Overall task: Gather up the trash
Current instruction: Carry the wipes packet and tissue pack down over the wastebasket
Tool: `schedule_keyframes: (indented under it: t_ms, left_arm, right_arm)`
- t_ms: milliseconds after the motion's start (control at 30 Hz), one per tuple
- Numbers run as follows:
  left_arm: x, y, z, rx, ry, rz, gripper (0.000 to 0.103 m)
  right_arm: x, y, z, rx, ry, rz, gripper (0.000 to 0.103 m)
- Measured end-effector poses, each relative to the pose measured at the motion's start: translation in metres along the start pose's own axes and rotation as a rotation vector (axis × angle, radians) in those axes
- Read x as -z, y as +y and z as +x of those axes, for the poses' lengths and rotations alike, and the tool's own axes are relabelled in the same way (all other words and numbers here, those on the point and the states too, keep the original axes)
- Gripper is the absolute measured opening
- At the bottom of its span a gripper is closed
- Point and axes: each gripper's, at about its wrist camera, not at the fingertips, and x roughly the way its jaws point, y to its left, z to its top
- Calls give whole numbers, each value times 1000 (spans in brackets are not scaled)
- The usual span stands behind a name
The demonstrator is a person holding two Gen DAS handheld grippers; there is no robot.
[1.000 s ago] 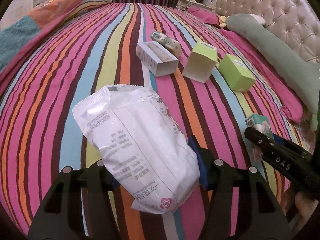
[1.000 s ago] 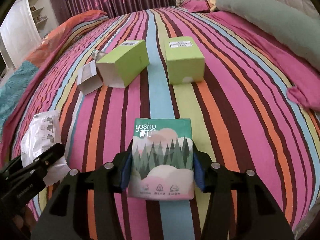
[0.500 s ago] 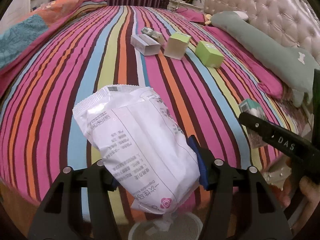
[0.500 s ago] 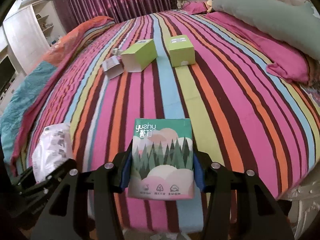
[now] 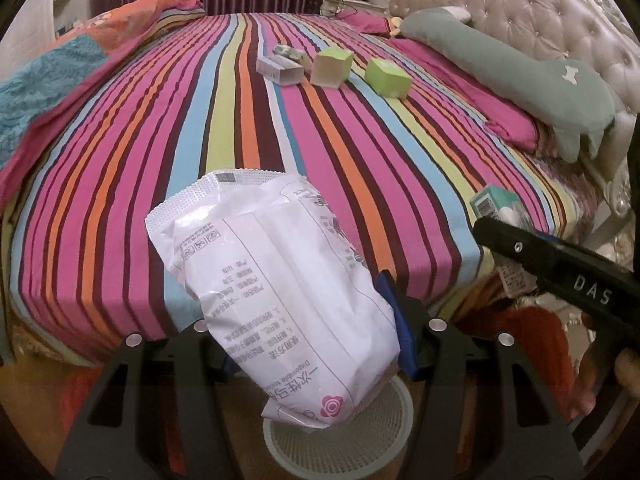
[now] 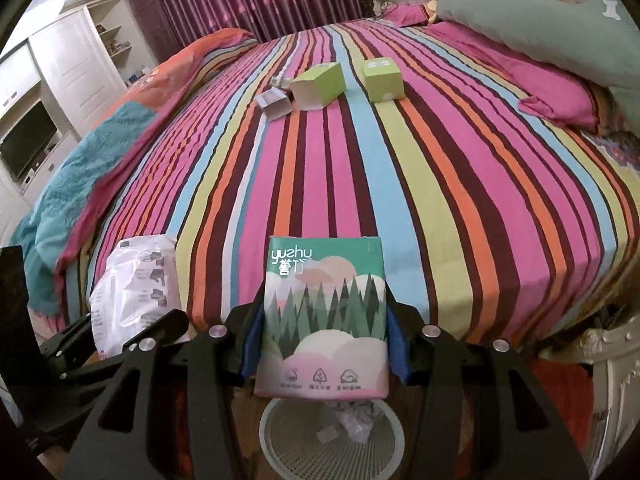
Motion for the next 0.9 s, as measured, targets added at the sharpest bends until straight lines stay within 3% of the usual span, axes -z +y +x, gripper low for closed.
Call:
schedule_keyframes:
  t_ms: [267,400,567,900]
  left_arm:
    - [29,-8,-7,8,36,24,57]
    - [46,-13,2,20,85,36,57]
    - [74,-11,32,47,220,3,57]
    - [103,3,80,77,446,-88,57]
  right_arm:
    - [27,-2,-6,-6,40,28,48]
    - [50,-4,6,-12,112,59,48]
    - [81,-16,42,-41,271,135,48]
    - [110,-35,91,-36,496,268,48]
